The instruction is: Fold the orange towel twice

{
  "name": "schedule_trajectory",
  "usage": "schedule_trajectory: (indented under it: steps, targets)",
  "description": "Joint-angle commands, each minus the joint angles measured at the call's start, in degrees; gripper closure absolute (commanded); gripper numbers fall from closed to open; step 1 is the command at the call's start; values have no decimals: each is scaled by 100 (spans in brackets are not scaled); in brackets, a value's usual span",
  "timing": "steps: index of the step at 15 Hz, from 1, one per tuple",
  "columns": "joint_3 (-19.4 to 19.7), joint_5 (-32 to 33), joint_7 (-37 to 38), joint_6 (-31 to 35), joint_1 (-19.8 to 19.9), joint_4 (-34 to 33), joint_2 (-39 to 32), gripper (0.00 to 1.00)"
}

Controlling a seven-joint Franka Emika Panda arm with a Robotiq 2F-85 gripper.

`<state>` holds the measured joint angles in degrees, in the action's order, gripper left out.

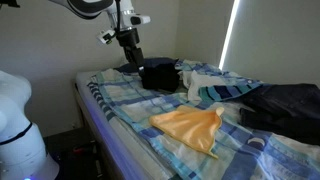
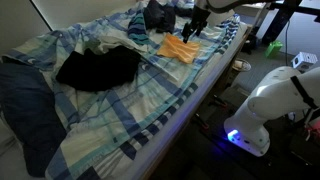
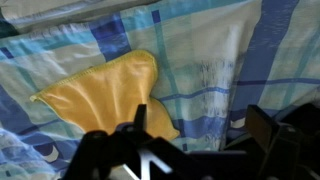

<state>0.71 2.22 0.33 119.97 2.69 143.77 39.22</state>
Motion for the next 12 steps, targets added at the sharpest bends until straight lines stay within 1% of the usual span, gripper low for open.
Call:
schedule_trajectory:
  steps: [1, 9, 12]
  targets:
    - [15, 11, 9, -11, -16, -10, -3, 0]
    - [-127, 32, 171, 99, -30, -146, -170, 0]
    - [-140, 40, 91, 120, -63, -160, -196, 0]
